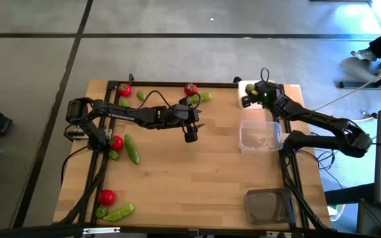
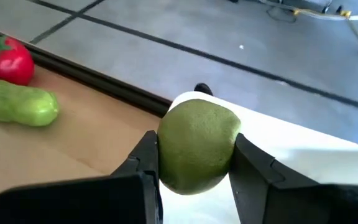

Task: Sort produce into baskets
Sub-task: Put the top right lime into the white bin

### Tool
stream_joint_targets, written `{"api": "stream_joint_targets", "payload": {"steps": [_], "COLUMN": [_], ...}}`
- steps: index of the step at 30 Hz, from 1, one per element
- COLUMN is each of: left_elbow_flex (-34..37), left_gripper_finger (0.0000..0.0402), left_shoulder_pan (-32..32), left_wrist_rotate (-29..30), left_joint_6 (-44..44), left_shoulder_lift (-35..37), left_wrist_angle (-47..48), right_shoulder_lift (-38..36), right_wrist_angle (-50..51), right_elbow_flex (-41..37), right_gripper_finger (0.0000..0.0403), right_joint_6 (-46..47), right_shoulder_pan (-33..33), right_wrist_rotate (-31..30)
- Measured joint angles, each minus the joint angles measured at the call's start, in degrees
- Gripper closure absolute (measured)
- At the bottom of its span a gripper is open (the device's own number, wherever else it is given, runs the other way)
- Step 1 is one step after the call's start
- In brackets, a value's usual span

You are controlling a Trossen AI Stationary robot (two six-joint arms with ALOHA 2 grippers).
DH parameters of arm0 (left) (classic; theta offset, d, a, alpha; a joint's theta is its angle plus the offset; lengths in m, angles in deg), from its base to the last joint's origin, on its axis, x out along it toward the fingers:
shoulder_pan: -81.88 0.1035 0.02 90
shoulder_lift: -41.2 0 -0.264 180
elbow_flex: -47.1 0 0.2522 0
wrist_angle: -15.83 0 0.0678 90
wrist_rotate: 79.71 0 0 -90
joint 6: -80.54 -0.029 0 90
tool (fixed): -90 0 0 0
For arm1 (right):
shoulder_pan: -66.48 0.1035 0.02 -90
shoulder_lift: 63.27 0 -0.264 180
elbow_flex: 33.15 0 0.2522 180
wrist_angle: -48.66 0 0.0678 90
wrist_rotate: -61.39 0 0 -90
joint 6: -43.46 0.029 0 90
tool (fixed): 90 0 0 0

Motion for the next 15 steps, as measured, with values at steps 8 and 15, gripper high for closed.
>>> {"api": "stream_joint_targets", "payload": {"steps": [8, 15], "left_elbow_flex": [0.0, 0.0], "left_gripper_finger": [0.0137, 0.0137], "left_shoulder_pan": [0.04, 0.04], "left_wrist_rotate": [0.02, 0.02], "left_joint_6": [0.89, 1.31], "left_shoulder_lift": [0.0, 0.0], "left_wrist_angle": [-0.01, 0.01], "right_shoulder_lift": [5.58, 13.68], "right_wrist_angle": [5.49, 15.51], "right_elbow_flex": [7.84, 17.89], "right_gripper_finger": [0.0294, 0.0294], "right_joint_6": [-1.33, -4.55], "right_shoulder_pan": [-6.28, -9.9], "right_wrist_rotate": [7.7, 7.91]}}
